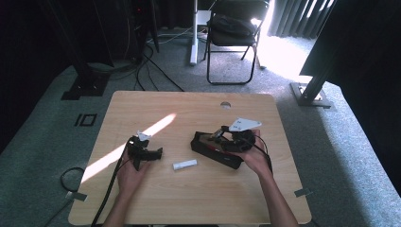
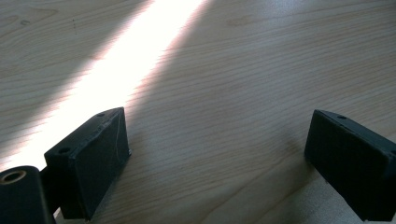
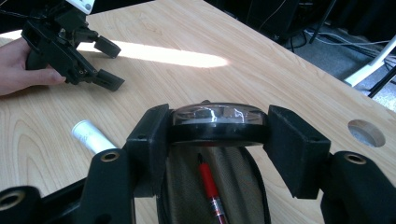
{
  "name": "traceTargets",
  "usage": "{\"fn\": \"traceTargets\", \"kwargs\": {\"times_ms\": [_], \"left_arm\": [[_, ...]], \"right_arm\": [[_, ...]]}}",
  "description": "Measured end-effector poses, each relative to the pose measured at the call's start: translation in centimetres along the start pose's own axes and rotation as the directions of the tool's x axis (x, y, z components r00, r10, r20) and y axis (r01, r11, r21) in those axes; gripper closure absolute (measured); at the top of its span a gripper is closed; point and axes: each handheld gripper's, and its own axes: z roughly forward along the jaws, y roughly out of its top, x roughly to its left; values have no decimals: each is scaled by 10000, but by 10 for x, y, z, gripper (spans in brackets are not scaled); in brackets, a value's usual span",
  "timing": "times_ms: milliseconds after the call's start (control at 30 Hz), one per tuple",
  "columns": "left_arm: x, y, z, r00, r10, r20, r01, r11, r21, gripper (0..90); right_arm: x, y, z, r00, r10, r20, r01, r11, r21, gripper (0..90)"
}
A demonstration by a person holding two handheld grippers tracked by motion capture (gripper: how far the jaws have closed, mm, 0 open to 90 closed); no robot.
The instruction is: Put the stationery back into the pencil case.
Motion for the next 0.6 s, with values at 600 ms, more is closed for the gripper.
{"fn": "traceTargets", "kwargs": {"times_ms": [600], "left_arm": [[0,0,0,10000,0,1,0,10000,-6,65]], "right_arm": [[-2,-3,18,9997,168,-177,-161,9992,355,412]]}}
